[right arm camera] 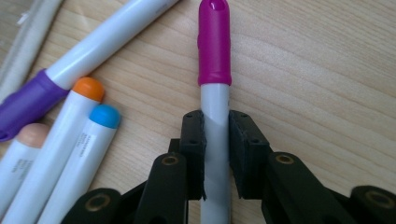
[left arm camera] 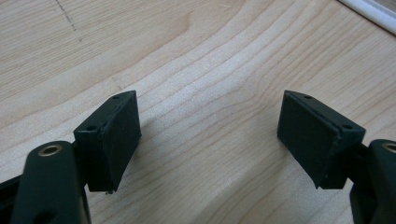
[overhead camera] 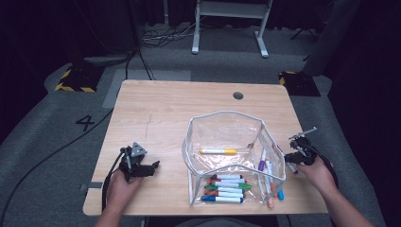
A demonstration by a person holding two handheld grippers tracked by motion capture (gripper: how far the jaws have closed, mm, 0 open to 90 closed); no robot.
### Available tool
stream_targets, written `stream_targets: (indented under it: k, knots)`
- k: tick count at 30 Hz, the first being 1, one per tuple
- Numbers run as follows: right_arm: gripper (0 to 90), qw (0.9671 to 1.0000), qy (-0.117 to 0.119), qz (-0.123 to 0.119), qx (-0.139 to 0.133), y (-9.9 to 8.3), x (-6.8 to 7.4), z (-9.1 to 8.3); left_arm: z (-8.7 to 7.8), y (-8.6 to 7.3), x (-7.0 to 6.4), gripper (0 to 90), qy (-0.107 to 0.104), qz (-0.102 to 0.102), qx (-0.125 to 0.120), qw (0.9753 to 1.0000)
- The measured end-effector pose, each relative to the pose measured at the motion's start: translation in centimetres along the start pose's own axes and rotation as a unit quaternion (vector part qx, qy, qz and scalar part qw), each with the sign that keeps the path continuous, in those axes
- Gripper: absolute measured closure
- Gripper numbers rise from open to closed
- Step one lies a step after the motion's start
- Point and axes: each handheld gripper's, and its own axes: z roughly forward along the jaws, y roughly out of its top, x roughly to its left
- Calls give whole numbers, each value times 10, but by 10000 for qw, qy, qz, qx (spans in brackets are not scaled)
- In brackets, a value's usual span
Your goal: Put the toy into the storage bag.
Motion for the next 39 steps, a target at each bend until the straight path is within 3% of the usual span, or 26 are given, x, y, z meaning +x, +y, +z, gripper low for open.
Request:
stream_targets:
  k: [4, 10, 23, 30, 39]
  knots:
    - [765, 9998, 117, -20, -147, 0, -1, -13, 0, 0, 0, 217, 0, 1, 2, 10000]
    - [764, 9973, 578, -77, -437, 4, 4, -44, 0, 0, 0, 217, 0, 12, 8, 10000]
    - [764, 9886, 1022, -633, -907, 18, 30, -121, 0, 0, 0, 217, -1, 13, 9, 10000]
    - [764, 9805, 1153, -1092, -1155, 28, 53, -162, 0, 0, 0, 217, -1, -2, -1, 10000]
    - [764, 9691, 1413, -1681, -1127, 46, 92, -195, 0, 0, 0, 217, -2, 10, 9, 10000]
